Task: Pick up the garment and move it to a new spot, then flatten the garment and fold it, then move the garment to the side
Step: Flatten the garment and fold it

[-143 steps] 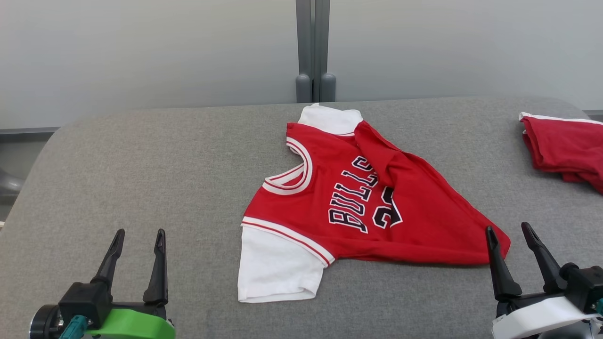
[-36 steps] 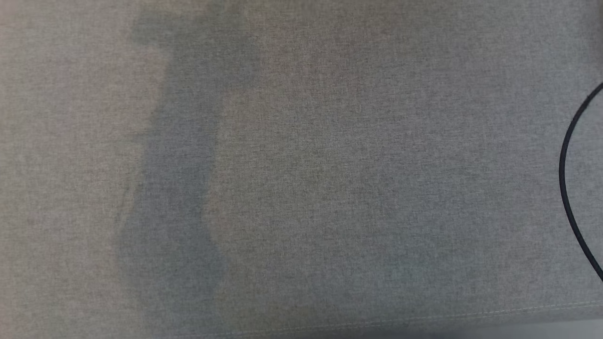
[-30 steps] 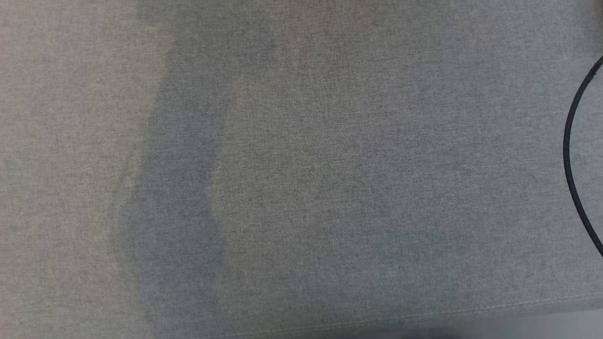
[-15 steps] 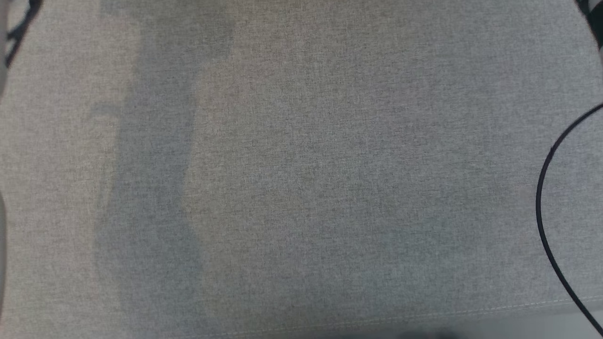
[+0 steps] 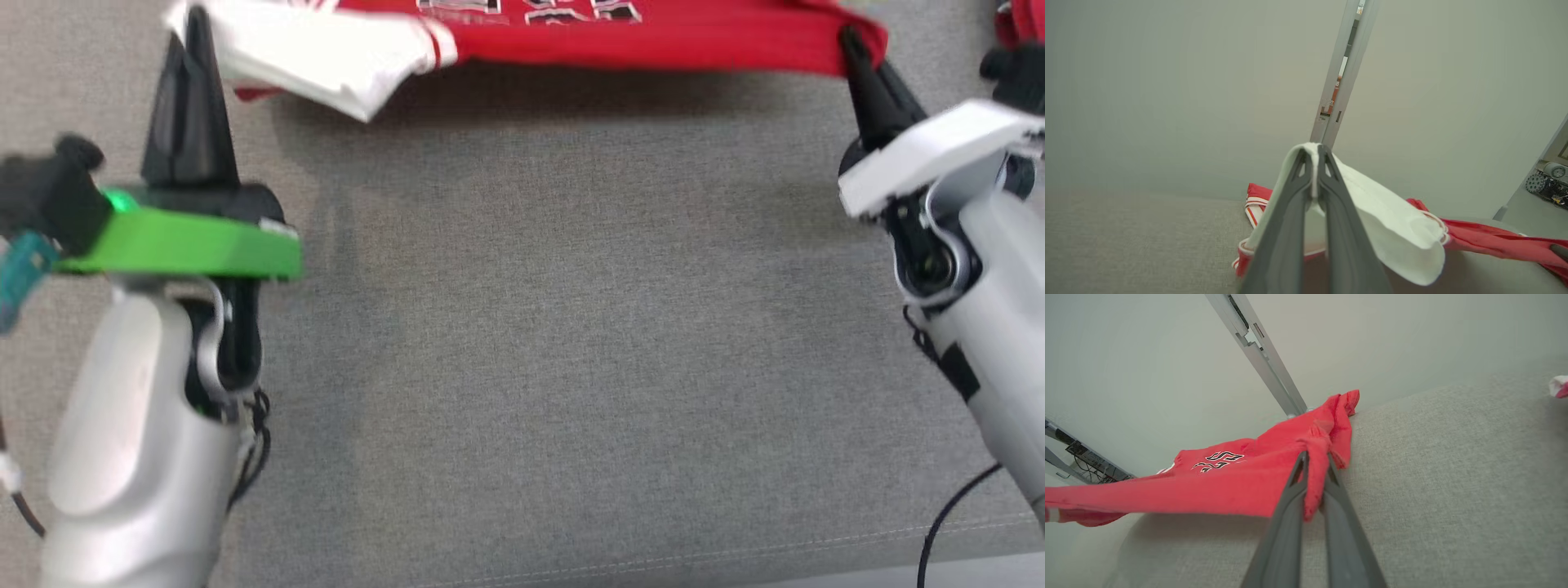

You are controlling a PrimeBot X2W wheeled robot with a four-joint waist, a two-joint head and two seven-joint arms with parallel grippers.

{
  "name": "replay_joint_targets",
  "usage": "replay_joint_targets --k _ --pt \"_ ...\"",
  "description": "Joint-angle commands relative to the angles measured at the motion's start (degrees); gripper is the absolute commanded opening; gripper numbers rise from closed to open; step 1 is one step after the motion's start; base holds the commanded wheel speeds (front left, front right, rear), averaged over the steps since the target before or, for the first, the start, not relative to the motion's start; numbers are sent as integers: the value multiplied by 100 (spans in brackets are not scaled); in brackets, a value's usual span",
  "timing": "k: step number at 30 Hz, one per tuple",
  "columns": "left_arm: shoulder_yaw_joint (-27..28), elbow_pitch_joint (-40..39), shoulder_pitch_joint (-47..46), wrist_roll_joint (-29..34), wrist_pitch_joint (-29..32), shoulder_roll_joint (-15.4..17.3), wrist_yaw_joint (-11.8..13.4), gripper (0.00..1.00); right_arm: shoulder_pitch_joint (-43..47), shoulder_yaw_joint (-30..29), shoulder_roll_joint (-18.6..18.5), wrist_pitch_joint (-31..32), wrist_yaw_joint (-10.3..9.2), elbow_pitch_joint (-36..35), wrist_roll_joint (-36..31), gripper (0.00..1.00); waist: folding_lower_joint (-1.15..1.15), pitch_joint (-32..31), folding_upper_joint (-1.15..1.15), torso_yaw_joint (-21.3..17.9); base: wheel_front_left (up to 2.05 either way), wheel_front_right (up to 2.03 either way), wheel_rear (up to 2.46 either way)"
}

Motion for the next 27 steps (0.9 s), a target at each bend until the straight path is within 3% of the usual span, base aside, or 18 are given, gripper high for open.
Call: replay_joint_targets --k 1,7,14,27 --pt "75 -153 413 60 -15 -32 30 0 384 27 -80 -68 -4 -107 107 0 0 -291 0 8 0 0 0" --pt "319 -677 2140 162 -16 -287 46 0 1829 -19 -225 -214 -6 -508 446 0 0 -750 0 42 0 0 0" --pt "302 -828 3414 236 -17 -397 42 0 3100 -205 -282 -320 -6 -816 348 0 0 -1169 0 152 0 0 0" --pt "-172 -940 4530 394 112 -279 -98 0 4898 -1145 -33 -150 -7 -1412 -259 0 0 -1644 0 259 0 0 0"
